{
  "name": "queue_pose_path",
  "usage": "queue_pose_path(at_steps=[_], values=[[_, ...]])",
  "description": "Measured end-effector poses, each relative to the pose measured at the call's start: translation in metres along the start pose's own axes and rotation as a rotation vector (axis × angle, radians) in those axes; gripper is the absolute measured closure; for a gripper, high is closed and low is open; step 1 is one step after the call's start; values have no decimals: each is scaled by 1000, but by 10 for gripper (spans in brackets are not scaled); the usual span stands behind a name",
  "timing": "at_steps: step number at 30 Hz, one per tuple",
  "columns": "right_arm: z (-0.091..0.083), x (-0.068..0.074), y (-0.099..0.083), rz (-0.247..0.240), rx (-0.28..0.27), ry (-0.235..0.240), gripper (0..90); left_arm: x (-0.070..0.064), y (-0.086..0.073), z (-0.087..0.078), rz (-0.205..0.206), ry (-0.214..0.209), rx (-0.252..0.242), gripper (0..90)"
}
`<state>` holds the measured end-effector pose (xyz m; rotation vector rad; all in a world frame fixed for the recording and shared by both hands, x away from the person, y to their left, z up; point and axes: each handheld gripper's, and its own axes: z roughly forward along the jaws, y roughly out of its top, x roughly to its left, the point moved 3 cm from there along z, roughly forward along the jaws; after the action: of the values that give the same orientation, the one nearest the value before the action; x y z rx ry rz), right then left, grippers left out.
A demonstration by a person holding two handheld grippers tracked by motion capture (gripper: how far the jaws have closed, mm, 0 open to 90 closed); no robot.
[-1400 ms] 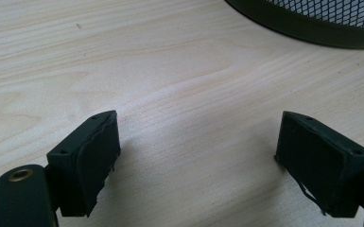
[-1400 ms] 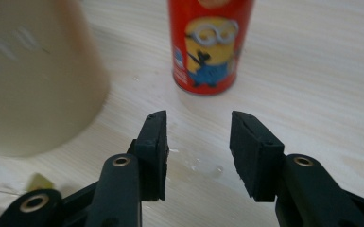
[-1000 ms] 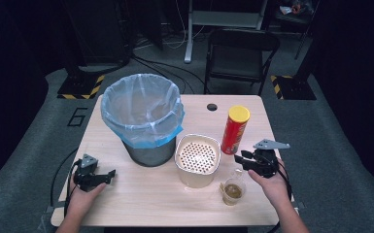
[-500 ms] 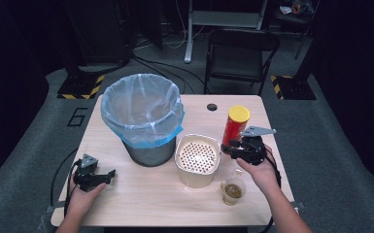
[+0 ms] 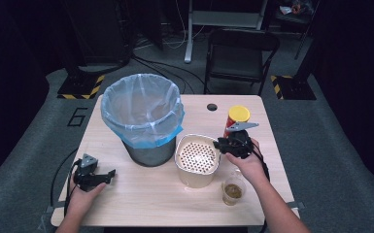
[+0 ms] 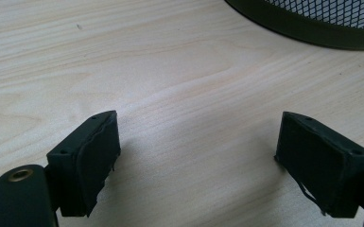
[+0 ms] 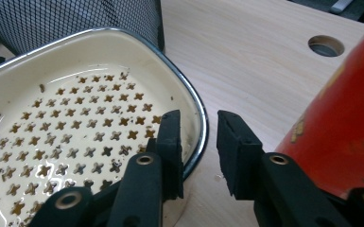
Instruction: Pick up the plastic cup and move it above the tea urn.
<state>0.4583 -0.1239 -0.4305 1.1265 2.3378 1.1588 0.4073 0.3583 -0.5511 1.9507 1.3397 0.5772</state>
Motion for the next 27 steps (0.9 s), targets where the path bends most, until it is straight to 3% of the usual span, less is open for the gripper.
queue_pose_path(at_steps=[4,13,27], values=[[2,3,-1,-21,6,-1,735,0,0,0,-1,-1,2,139],[-3,6,-3,-1,9,-6,766,0,0,0,2,2,-3,139],[-11,29,-12,-9,16,51,791,0,0,0,2,3,-2,139]])
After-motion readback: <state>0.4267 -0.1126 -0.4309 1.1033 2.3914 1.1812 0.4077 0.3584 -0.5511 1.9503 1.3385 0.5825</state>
